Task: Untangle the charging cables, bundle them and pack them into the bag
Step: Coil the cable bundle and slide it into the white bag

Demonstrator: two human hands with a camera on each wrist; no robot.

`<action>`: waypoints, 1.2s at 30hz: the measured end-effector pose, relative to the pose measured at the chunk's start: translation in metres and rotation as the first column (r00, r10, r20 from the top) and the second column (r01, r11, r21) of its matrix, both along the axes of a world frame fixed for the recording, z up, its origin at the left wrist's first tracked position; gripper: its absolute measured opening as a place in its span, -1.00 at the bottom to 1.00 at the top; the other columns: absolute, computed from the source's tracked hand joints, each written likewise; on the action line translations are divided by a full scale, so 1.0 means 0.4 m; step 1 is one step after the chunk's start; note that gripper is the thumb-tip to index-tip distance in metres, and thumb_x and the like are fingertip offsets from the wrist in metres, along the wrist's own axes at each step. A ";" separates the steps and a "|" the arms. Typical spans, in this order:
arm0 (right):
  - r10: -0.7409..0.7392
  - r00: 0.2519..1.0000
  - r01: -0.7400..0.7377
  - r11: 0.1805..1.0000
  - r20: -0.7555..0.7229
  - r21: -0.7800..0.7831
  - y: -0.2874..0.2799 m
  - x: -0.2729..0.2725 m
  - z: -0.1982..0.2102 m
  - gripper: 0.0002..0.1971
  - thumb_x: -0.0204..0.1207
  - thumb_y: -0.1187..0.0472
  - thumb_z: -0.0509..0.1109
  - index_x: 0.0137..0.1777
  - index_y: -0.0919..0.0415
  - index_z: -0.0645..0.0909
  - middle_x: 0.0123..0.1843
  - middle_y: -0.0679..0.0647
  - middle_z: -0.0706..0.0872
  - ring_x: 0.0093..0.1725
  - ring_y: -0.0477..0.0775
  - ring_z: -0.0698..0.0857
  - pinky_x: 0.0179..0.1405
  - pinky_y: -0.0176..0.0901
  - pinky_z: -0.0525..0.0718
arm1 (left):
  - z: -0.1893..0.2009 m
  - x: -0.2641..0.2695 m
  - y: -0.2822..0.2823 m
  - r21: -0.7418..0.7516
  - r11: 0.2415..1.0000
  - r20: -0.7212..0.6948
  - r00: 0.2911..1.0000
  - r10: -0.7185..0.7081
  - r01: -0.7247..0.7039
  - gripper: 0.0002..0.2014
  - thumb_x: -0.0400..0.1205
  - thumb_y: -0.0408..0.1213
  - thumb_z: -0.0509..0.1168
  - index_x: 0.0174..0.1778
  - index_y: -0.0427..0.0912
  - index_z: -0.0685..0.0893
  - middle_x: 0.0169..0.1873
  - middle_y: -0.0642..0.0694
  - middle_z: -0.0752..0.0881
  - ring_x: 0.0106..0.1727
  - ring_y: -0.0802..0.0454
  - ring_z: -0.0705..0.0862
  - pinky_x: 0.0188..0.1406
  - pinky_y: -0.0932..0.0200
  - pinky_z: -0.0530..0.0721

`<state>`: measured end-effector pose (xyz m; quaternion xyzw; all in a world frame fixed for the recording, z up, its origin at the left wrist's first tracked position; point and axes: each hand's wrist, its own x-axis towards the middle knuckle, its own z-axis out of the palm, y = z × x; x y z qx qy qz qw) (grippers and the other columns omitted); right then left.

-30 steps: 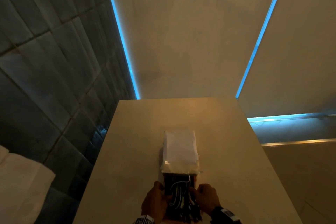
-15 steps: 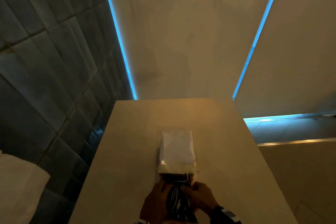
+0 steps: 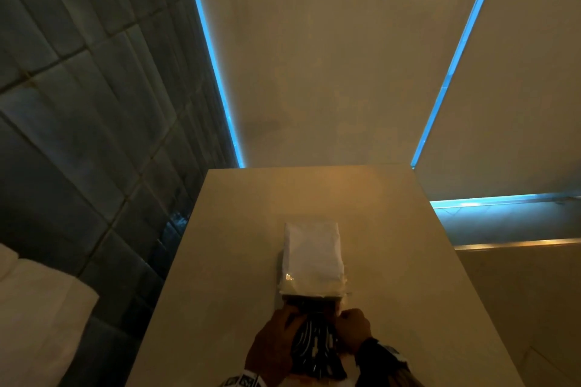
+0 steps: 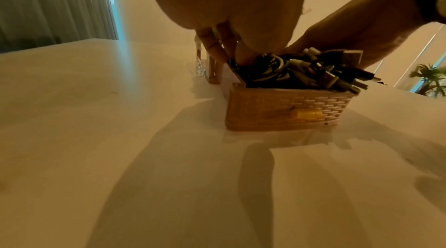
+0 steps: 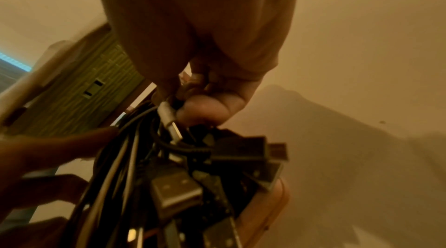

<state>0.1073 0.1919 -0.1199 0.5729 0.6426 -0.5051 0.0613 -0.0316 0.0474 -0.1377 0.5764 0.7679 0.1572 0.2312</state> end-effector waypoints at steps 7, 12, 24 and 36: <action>-0.086 0.993 0.085 0.996 0.081 0.007 0.013 -0.032 -0.028 -0.55 0.67 0.00 0.21 -0.45 0.18 0.41 -0.42 0.03 0.49 -0.28 0.07 0.59 -0.32 -0.21 0.52 | 0.022 -0.005 -0.001 0.033 0.999 0.054 0.998 0.012 -0.014 -0.56 0.51 0.31 0.27 0.24 0.22 0.52 0.19 0.12 0.60 0.12 0.15 0.65 0.05 0.27 0.57; -0.116 0.991 0.115 0.993 0.067 0.022 0.007 -0.035 -0.030 -0.50 0.69 -0.01 0.18 -0.49 0.18 0.41 -0.46 0.03 0.48 -0.39 0.02 0.55 -0.33 -0.22 0.48 | 0.013 -0.007 -0.006 0.030 0.998 -0.014 0.999 0.047 -0.047 -0.56 0.46 0.28 0.32 0.19 0.20 0.59 0.07 0.09 0.64 0.05 0.17 0.70 0.11 0.31 0.62; -0.109 0.972 0.076 0.984 -0.208 -0.163 -0.026 0.090 -0.015 -0.72 0.33 0.08 0.64 -0.27 0.20 0.61 -0.36 0.05 0.72 -0.39 -0.06 0.66 -0.36 -0.23 0.61 | 0.006 -0.021 -0.007 0.068 0.989 0.219 0.969 0.113 -0.130 -0.64 0.67 -0.04 0.22 0.40 0.25 0.49 0.08 0.20 0.50 -0.01 0.43 0.59 -0.07 0.64 0.48; -0.030 0.974 -0.048 0.941 -0.225 -0.334 -0.037 0.128 0.028 -0.79 0.46 0.26 0.54 0.03 0.29 0.63 -0.18 0.16 0.79 -0.33 0.05 0.77 -0.39 -0.20 0.71 | 0.000 -0.035 -0.038 0.129 0.987 0.214 0.975 0.066 -0.095 -0.33 0.68 -0.23 0.18 0.44 0.66 0.09 0.08 0.22 0.31 -0.11 0.32 0.51 -0.12 0.59 0.47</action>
